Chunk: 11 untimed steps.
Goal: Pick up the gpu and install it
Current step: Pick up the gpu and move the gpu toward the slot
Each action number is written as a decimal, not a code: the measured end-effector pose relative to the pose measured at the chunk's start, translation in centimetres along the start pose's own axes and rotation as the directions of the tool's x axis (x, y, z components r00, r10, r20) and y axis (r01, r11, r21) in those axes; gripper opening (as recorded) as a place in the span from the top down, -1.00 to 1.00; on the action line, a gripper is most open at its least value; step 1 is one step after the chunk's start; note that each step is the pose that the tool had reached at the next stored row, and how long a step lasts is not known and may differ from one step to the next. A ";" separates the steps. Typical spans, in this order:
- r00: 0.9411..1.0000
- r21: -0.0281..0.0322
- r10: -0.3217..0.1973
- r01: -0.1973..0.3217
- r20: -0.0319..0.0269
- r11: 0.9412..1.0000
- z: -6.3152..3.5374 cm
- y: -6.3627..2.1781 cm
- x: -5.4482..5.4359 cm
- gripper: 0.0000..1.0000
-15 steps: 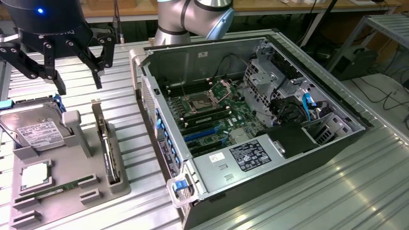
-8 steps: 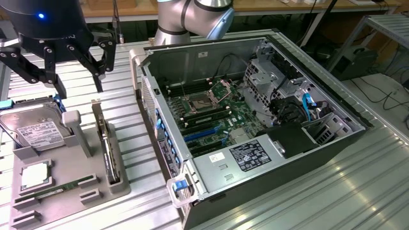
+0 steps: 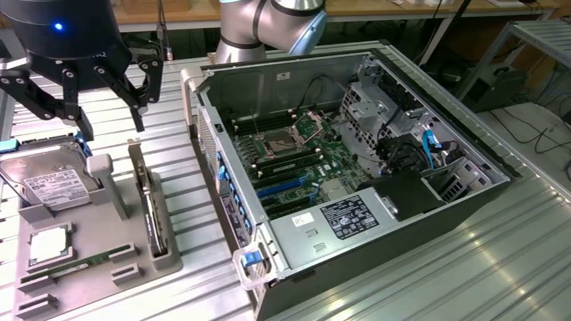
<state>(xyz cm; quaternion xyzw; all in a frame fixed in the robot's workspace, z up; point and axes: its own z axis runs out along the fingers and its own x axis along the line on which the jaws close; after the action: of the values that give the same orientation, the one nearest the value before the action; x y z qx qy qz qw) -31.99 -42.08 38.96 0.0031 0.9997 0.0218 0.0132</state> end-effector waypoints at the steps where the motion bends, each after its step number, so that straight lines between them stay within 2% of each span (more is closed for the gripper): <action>1: 1.000 0.000 0.000 0.000 0.000 1.000 0.02 -0.02 0.0 -0.20; 11: 1.000 -0.003 -0.001 0.001 0.000 1.000 0.18 -0.34 0.0 -0.20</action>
<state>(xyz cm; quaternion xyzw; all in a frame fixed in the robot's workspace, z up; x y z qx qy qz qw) -31.99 -42.41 38.77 0.0025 0.9996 0.0233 0.0132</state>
